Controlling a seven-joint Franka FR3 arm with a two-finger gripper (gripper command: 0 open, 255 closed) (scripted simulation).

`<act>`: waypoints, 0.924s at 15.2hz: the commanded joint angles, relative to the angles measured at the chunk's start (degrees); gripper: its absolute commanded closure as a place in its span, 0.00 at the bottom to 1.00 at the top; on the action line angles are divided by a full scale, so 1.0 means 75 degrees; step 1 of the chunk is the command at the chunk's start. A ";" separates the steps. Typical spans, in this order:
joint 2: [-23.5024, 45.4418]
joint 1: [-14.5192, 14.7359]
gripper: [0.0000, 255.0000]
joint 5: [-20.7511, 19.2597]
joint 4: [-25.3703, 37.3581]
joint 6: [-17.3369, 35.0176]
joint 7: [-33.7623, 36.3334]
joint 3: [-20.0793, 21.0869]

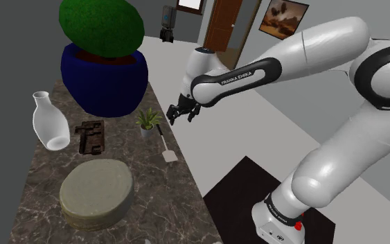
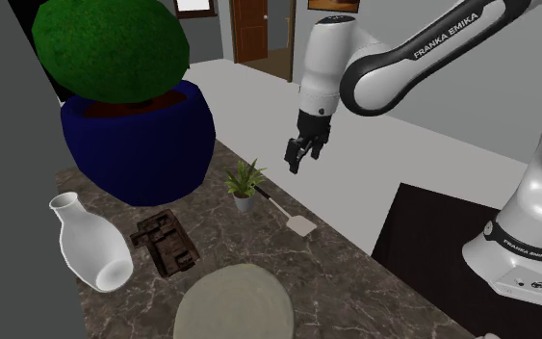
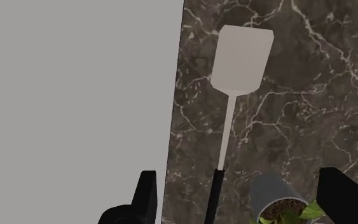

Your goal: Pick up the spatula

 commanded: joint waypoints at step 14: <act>0.3667 0.0417 0.00 -0.1322 0.1970 0.1261 0.1951 -0.0469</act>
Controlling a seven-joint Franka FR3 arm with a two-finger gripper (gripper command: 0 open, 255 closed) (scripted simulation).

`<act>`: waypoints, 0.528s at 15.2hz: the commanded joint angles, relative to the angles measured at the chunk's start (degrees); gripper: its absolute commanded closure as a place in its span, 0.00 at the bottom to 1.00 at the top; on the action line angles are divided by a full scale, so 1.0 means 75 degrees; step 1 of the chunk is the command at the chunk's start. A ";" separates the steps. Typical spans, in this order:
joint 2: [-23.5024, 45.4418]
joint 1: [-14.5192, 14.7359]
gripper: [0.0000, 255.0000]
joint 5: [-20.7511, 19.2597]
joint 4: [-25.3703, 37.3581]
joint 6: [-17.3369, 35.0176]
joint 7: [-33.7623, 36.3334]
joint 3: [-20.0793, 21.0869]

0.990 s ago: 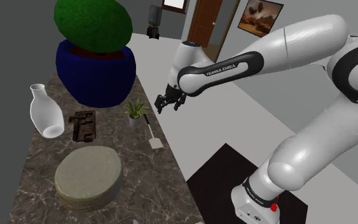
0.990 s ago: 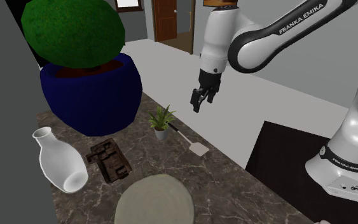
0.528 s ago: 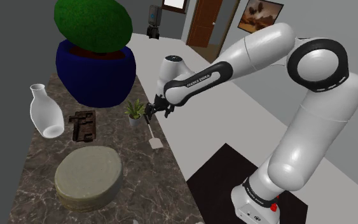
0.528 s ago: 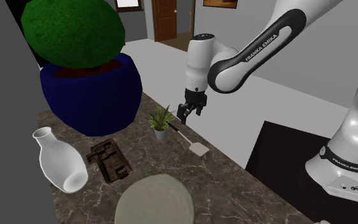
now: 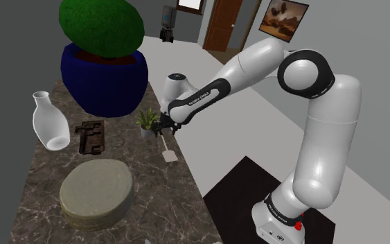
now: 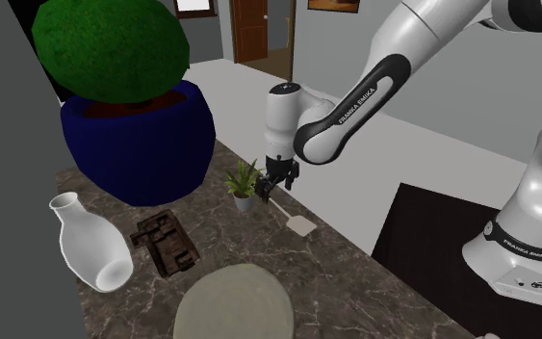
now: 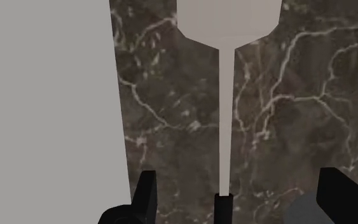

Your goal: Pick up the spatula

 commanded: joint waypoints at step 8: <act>0.0476 0.0097 1.00 -0.0172 0.0045 0.0427 0.0146 -0.0126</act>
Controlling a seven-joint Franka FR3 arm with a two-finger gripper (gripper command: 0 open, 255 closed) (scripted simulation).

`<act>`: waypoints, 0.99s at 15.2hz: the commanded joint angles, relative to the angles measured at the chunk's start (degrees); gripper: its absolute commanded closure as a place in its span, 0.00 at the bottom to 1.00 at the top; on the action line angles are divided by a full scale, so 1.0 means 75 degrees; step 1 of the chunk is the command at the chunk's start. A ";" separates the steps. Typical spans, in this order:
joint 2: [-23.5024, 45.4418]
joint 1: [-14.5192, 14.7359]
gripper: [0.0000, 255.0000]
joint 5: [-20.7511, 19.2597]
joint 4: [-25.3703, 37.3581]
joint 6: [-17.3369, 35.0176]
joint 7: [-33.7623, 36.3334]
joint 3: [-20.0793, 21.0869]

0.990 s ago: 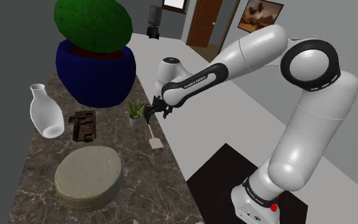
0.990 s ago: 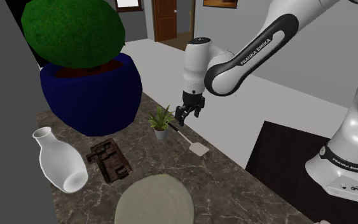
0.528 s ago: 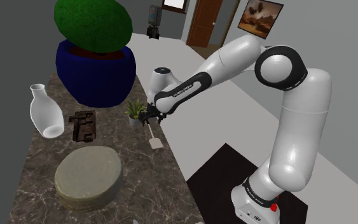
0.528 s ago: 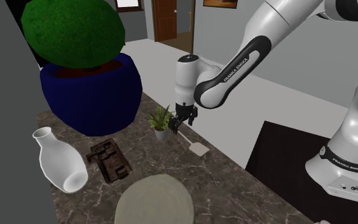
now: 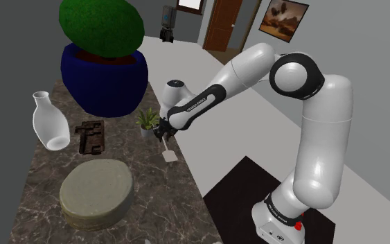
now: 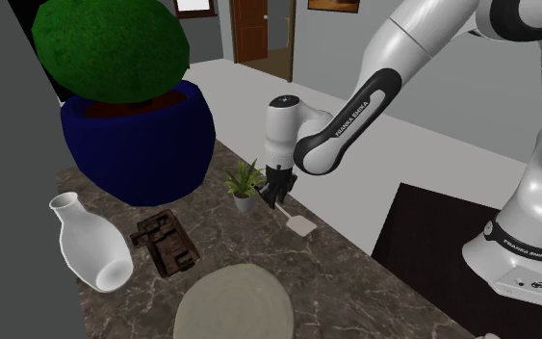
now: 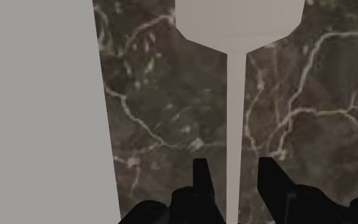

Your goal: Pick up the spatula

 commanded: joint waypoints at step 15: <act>-0.0576 -0.0108 1.00 0.0207 -0.0045 -0.0522 -0.0158 0.0152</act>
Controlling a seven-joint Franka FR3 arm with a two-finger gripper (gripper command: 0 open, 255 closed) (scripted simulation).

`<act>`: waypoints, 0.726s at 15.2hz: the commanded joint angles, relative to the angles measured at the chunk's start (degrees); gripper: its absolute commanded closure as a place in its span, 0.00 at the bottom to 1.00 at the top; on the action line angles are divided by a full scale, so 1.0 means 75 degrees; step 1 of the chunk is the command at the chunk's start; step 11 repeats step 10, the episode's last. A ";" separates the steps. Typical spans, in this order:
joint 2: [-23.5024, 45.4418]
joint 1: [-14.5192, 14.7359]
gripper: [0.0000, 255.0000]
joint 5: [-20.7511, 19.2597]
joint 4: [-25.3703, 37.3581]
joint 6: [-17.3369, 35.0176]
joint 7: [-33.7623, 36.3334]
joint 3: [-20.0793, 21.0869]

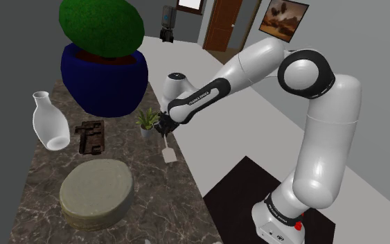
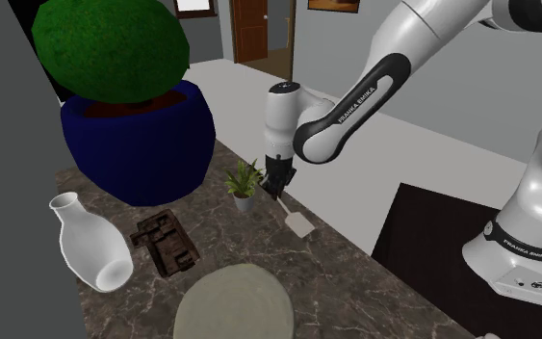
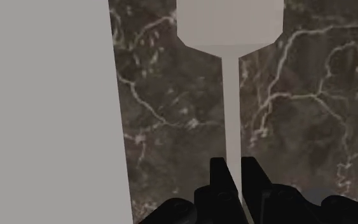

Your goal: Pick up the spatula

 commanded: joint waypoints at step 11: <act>-0.0711 -0.0111 1.00 0.0275 0.0017 -0.0716 -0.0203 0.0161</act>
